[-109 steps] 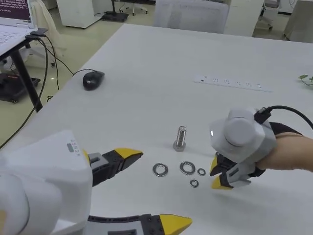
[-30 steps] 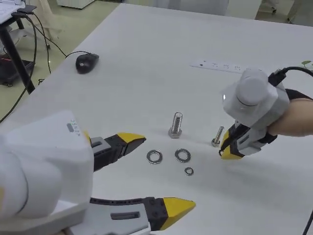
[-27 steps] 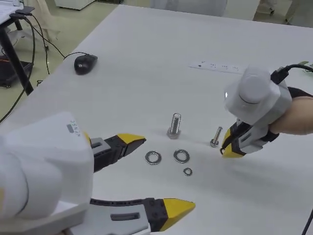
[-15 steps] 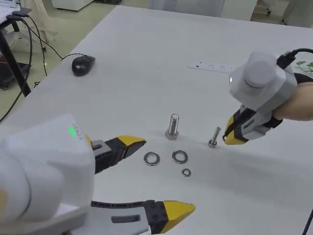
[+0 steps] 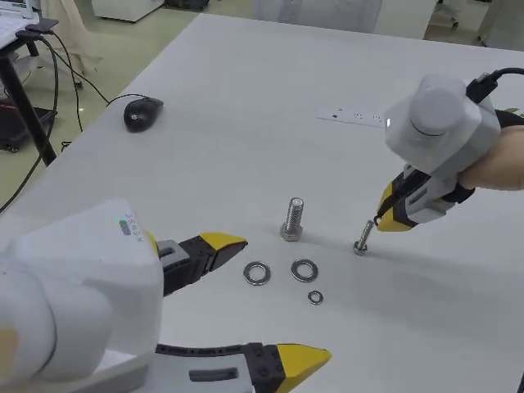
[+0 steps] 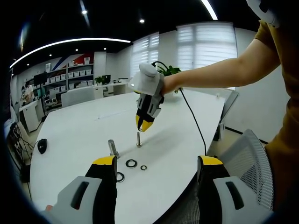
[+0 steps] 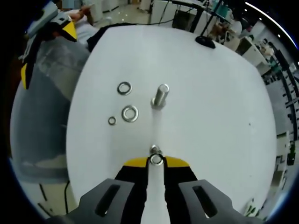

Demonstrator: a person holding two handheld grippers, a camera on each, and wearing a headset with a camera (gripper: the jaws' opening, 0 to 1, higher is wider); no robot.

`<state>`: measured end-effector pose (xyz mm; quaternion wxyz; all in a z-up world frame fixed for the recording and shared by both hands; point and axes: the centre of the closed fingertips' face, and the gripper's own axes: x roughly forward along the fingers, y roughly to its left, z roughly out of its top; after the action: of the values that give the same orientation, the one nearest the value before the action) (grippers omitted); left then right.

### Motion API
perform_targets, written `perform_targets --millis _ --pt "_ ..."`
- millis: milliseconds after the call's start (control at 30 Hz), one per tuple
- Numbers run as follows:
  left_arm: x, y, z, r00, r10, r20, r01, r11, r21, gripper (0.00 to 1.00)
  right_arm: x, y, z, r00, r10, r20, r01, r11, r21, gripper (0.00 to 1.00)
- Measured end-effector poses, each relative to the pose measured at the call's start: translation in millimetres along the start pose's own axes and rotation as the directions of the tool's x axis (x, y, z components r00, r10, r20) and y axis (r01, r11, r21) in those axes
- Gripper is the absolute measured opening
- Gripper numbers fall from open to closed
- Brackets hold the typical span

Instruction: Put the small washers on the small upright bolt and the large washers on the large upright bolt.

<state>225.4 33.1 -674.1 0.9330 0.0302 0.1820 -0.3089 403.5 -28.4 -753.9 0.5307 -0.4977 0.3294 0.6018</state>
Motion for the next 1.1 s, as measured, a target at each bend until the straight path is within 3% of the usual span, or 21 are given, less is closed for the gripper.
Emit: perform_targets --millis 367,667,1100 --pt "1.6 4.9 0.6 1.0000 0.005 0.000 -0.005 1.000 -0.006 0.69 13.3 -3.8 4.2 0.9998 0.017 -0.014 -0.017 0.999 -0.033 0.12" --pt "2.5 9.0 -2.0 0.9999 0.013 -0.002 -0.013 1.000 -0.019 0.69 27.5 -3.2 -1.8 0.9984 0.033 -0.047 -0.036 0.997 -0.067 0.12" --pt "2.4 15.0 -5.8 0.9997 0.022 -0.007 -0.022 0.999 -0.034 0.69 52.8 -0.1 -9.1 0.9975 0.057 -0.042 -0.060 0.995 -0.078 0.13"
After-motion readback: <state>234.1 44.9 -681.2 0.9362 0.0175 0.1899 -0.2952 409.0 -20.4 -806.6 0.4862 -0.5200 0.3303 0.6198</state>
